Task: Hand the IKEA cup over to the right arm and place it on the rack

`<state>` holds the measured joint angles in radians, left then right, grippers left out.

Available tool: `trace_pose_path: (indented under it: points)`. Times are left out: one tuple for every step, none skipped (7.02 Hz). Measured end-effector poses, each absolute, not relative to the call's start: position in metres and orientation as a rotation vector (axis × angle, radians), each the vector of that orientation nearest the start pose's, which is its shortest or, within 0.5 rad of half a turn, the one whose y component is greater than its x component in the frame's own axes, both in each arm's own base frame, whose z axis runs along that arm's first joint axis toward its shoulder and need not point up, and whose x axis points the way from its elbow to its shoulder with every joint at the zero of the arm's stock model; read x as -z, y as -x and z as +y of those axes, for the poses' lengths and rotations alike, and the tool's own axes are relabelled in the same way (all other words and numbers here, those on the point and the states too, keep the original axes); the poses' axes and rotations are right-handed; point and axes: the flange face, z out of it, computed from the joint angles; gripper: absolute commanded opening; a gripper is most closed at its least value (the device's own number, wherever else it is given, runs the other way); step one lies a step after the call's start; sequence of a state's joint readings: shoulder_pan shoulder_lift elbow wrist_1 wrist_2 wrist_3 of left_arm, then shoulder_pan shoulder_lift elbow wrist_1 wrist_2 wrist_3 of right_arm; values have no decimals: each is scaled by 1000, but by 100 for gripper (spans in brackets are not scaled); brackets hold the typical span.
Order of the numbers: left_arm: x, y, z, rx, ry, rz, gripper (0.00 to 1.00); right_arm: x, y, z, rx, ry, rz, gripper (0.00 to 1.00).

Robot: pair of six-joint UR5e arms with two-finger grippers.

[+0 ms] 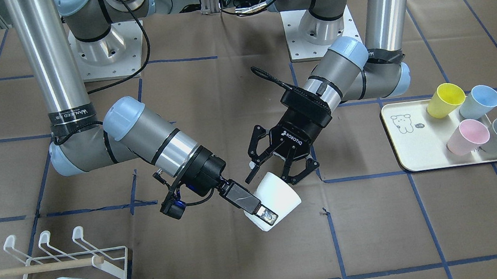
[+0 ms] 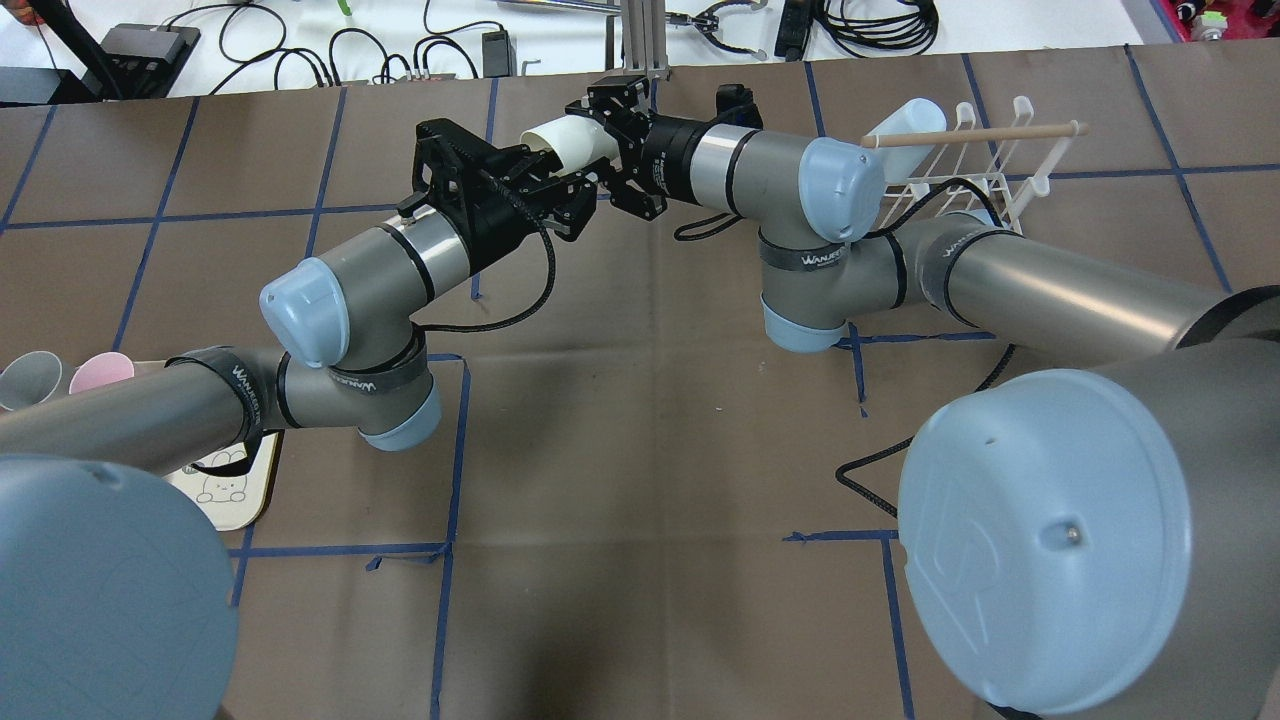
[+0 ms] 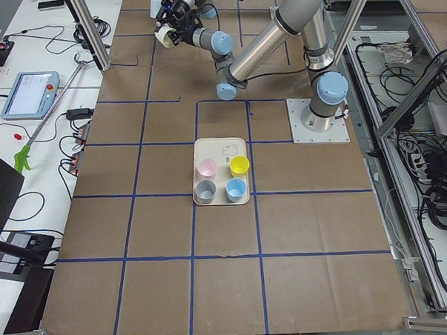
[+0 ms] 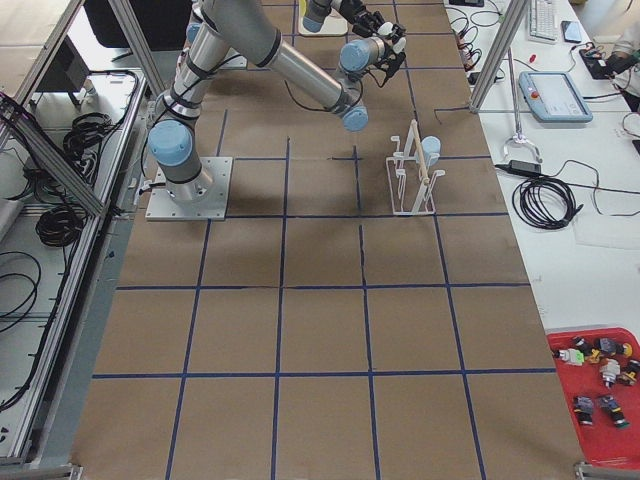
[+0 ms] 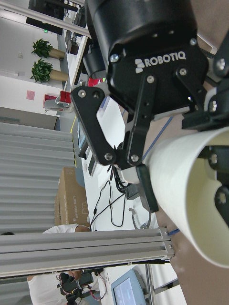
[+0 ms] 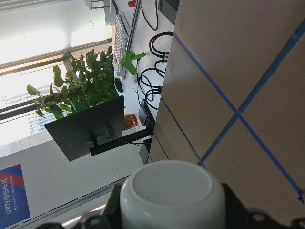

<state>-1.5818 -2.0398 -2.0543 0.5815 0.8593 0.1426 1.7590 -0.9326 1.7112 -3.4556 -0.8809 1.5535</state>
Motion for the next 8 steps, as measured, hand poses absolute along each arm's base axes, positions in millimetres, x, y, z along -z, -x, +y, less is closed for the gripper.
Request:
trace_pose_path:
  points:
    - [-289, 202, -524, -1490, 693, -2056, 99, -283, -314, -598, 234, -862, 1727, 30]
    - [-291, 197, -524, -1492, 690, -2052, 99, -284, -313, -599, 238, -861, 1727, 28]
    - [-296, 186, -524, -1495, 681, -2044, 99, -285, -309, -601, 247, -861, 1724, 28]
    - [-298, 163, -524, -1492, 659, -2037, 99, -288, -299, -606, 274, -855, 1721, 28]
    - [-298, 133, -526, -1493, 625, -2034, 99, -293, -284, -613, 324, -838, 1724, 28]
    - [-298, 103, -529, -1503, 583, -2040, 99, -299, -261, -624, 398, -815, 1730, 28]
    - [-297, 78, -532, -1509, 540, -2060, 99, -306, -238, -635, 489, -779, 1745, 23]
    - [-295, 62, -538, -1494, 478, -2111, 99, -313, -216, -644, 607, -721, 1781, 17]
